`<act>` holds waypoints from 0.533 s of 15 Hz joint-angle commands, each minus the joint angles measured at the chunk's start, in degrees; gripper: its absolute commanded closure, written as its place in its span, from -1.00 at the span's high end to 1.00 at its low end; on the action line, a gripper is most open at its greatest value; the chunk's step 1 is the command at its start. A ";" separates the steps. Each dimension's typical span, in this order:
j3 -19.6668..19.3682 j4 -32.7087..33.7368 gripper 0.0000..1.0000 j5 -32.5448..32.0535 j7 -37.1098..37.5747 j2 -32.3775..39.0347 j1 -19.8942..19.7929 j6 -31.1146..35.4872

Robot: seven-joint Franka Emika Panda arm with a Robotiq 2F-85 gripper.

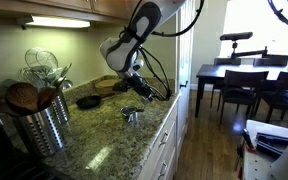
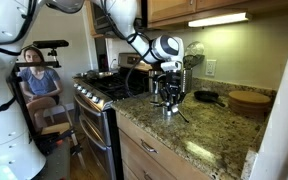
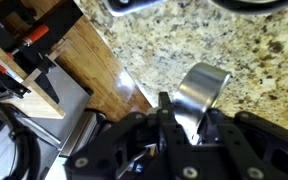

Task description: Unstack the silver measuring cups

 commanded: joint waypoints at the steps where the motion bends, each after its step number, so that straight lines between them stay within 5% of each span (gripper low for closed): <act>1: -0.25 1.13 -0.90 -1.75 0.97 1.29 0.36 -0.69; 8: -0.80 2.19 -0.90 -2.24 0.85 3.57 0.02 -0.32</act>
